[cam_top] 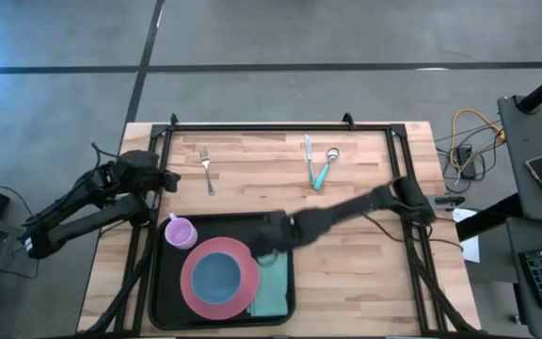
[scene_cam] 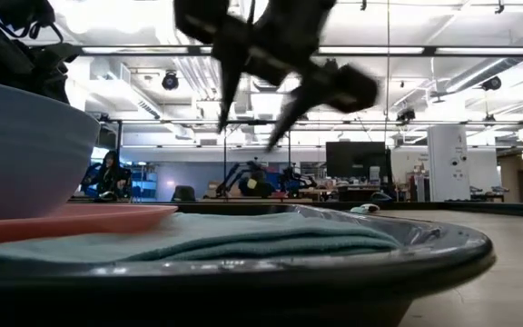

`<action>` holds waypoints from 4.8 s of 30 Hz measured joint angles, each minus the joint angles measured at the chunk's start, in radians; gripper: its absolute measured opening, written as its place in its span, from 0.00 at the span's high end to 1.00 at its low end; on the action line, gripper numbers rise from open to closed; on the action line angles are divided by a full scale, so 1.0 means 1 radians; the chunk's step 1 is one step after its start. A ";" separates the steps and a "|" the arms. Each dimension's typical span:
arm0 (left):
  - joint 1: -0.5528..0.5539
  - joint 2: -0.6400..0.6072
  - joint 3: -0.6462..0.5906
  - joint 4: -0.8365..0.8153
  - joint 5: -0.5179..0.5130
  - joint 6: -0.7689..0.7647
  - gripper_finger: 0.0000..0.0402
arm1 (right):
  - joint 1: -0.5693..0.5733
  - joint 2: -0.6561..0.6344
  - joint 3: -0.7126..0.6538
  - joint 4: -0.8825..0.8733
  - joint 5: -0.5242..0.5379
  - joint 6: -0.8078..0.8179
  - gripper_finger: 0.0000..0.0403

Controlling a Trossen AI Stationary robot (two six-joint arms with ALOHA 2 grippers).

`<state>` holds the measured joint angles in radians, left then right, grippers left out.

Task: Set up tray
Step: Put the fork on top of the table napkin beside the pink plate on the black tray

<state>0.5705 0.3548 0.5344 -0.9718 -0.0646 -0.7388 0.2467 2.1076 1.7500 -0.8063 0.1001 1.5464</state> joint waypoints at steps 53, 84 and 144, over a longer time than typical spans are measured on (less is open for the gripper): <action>0.036 1.125 0.209 0.407 -0.199 -0.291 0.58 | -0.594 -0.201 -0.002 -0.256 0.082 -1.132 0.50; 0.115 1.194 0.152 0.508 -0.150 -0.231 0.90 | -0.589 -0.202 -0.130 -0.263 0.084 -1.147 0.50; -1.048 1.933 1.566 -0.269 -0.364 -1.348 0.98 | 0.039 -1.066 -0.933 -0.006 0.225 -0.422 0.50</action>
<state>-0.4778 2.2881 2.1004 -1.2406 -0.4282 -2.0866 0.2852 1.0415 0.8171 -0.8120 0.3251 1.1245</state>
